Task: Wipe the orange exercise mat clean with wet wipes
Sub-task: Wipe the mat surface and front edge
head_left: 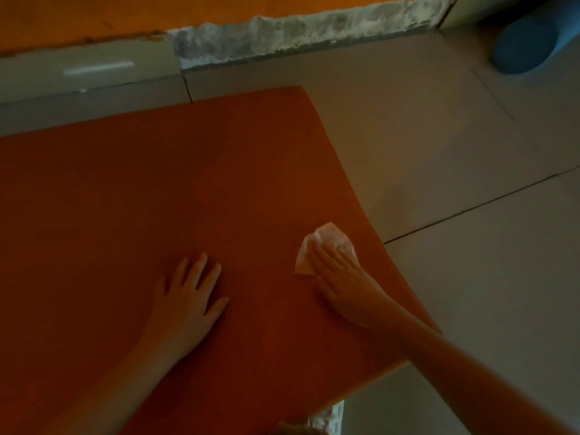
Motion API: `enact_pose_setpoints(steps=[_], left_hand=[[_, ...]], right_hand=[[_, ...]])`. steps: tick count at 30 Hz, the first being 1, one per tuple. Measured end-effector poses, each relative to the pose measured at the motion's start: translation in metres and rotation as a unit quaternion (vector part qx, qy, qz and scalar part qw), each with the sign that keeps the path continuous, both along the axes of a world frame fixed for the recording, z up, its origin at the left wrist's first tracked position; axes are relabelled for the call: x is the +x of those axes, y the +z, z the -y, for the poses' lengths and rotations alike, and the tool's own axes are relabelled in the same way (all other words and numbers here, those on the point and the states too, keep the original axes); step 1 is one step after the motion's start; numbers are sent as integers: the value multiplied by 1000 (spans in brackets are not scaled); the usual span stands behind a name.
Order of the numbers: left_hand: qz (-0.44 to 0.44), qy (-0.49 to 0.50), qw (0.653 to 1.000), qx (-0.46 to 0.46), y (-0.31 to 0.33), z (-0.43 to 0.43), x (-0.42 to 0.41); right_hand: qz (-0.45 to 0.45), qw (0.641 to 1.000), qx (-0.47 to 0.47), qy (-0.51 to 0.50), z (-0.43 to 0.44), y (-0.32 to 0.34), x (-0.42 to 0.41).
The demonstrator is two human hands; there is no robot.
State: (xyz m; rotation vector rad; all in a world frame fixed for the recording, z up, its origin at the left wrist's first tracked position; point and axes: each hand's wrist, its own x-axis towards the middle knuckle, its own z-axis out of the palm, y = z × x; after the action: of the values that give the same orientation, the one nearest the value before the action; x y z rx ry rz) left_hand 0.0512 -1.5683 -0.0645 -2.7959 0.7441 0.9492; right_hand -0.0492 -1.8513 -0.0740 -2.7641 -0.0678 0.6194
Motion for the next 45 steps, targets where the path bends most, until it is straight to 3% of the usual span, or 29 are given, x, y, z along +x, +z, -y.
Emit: enact_pose_setpoints(steps=[2, 6, 13, 21, 24, 28, 40, 45], left_hand=[[2, 3, 1000, -1, 0, 0, -1], [0, 7, 1000, -2, 3, 3, 0], [5, -9, 1000, 30, 9, 10, 0], [18, -35, 999, 19, 13, 9, 8], [60, 0, 998, -23, 7, 15, 17], [45, 41, 998, -35, -10, 30, 30], [67, 4, 996, -53, -18, 26, 48], [92, 62, 991, -68, -20, 49, 90]], right_hand=[[16, 999, -34, -36, 16, -8, 23], [26, 985, -9, -170, 6, -22, 65], [19, 1000, 2, 0, -6, -19, 16], [30, 995, -50, -77, -10, -25, 28], [37, 994, -44, -89, -9, -22, 39], [43, 994, -27, -100, -2, -27, 58], [61, 995, -40, -67, 22, -28, 132], [63, 995, -38, -63, 28, -27, 155]])
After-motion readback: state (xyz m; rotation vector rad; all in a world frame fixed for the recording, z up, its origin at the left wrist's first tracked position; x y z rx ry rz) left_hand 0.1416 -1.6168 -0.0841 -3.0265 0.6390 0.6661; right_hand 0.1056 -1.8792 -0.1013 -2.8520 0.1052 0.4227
